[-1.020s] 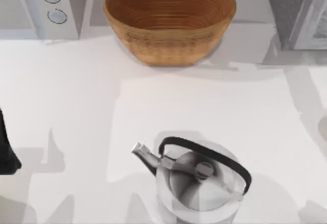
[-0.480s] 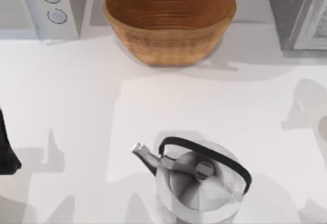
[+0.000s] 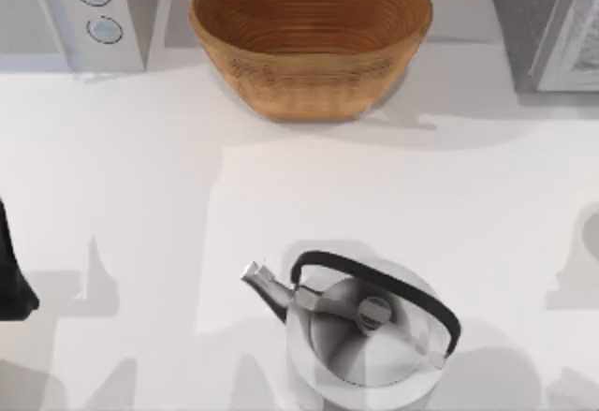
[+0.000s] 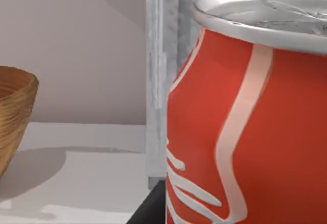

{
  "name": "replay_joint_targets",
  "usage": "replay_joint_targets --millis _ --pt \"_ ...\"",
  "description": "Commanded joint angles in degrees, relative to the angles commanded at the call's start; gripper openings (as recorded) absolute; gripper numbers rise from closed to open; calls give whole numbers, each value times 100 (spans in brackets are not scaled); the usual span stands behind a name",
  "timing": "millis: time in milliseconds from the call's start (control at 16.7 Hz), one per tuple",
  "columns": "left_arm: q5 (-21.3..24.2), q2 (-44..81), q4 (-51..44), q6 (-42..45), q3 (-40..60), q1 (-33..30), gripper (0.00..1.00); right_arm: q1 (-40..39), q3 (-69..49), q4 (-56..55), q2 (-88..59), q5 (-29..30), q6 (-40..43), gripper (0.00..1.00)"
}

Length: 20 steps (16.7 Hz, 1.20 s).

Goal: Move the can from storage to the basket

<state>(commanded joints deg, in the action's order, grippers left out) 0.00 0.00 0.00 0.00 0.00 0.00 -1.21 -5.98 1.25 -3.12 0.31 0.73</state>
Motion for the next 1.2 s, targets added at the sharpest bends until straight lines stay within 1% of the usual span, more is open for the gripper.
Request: replay_joint_targets --millis 120,240,540,660,900,1200 --pt "0 0 0 0 0 0 100 86 422 -94 224 -24 -47 0" --pt "0 0 0 0 0 0 100 121 598 -125 312 -31 -73 0" --pt "0 0 0 0 0 0 100 101 636 -113 268 -32 -79 0" --pt "0 0 0 0 0 0 100 37 464 -186 94 47 -83 0" --pt "0 0 0 0 0 0 100 -349 -503 -538 -988 470 -99 0" --pt "0 0 0 0 0 0 100 -1171 -2468 -1173 -3555 1308 -122 0"
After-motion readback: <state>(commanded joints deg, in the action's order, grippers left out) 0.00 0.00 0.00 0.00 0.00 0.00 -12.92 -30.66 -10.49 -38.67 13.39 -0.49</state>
